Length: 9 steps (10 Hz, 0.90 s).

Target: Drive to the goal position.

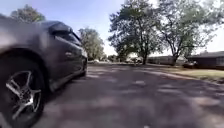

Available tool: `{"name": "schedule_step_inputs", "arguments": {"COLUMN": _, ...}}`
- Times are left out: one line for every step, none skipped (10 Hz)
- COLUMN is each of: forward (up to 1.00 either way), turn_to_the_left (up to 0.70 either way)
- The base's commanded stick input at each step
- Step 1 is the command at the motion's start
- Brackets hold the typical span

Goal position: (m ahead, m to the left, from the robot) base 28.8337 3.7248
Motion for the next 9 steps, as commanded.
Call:
{"name": "schedule_step_inputs", "arguments": {"forward": 1.0, "turn_to_the_left": 0.0}}
{"name": "schedule_step_inputs", "arguments": {"forward": 1.0, "turn_to_the_left": 0.0}}
{"name": "schedule_step_inputs", "arguments": {"forward": 1.0, "turn_to_the_left": 0.0}}
{"name": "schedule_step_inputs", "arguments": {"forward": 1.0, "turn_to_the_left": 0.0}}
{"name": "schedule_step_inputs", "arguments": {"forward": 1.0, "turn_to_the_left": 0.0}}
{"name": "schedule_step_inputs", "arguments": {"forward": 1.0, "turn_to_the_left": 0.0}}
{"name": "schedule_step_inputs", "arguments": {"forward": 1.0, "turn_to_the_left": 0.0}}
{"name": "schedule_step_inputs", "arguments": {"forward": 1.0, "turn_to_the_left": 0.0}}
{"name": "schedule_step_inputs", "arguments": {"forward": 1.0, "turn_to_the_left": 0.03}}
